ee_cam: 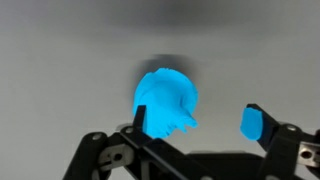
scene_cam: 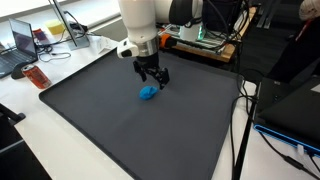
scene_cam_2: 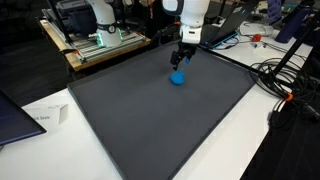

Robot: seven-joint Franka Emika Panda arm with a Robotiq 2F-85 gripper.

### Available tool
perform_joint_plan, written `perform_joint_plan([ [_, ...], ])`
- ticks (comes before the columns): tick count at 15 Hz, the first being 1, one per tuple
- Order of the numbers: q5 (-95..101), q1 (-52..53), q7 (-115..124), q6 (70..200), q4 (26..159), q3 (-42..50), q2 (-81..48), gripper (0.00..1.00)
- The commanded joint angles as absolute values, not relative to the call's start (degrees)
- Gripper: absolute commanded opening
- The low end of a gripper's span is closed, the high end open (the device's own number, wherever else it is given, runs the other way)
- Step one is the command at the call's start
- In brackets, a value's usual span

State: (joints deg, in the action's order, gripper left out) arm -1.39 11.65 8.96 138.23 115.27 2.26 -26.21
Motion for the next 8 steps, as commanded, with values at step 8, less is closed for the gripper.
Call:
perform_joint_plan([
  [8,3.02,10.68,11.07,145.05,114.6,3.08,-32.2,1.0],
])
